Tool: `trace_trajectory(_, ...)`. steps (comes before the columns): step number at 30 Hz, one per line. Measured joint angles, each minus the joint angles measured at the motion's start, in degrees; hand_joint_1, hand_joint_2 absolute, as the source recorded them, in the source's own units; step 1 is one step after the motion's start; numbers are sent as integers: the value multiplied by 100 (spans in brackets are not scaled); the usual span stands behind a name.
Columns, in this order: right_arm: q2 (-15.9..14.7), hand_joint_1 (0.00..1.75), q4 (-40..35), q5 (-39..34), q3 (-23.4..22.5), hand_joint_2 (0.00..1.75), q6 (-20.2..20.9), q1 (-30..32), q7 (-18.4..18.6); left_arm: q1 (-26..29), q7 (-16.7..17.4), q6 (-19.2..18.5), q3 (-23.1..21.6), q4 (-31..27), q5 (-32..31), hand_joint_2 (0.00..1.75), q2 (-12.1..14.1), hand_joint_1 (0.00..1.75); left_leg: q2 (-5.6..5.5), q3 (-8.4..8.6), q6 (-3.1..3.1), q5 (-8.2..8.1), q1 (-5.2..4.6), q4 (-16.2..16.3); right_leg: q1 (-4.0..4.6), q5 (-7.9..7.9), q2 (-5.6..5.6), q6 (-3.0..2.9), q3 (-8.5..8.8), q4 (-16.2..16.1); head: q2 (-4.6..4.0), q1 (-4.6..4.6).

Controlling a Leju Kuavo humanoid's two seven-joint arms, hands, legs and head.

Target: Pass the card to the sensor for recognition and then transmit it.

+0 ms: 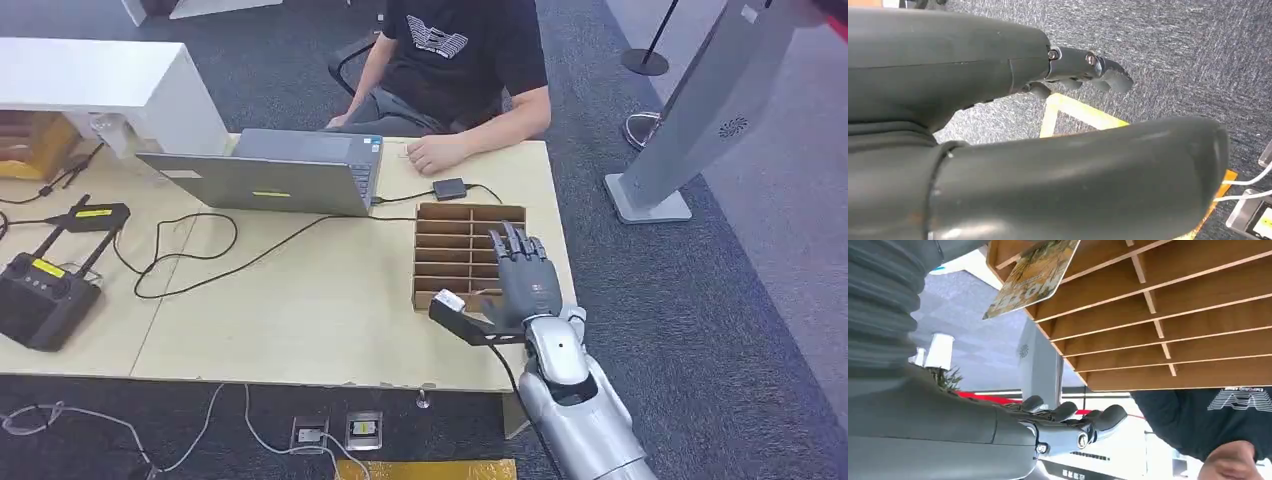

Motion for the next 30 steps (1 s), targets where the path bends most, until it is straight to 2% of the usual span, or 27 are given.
trace_trajectory(10,77,0,33,-11,-48,175,127,9,-81,0,-2,-52,-41,0,29,0,39,0,0,0,0,0,2,0,2,0,-1,0,-1,0,0,2)
trace_trajectory(30,24,0,42,-50,-61,175,400,10,-48,-1,-2,-46,-173,2,68,0,81,0,0,1,-3,-2,2,0,1,0,1,-1,-2,0,0,0)
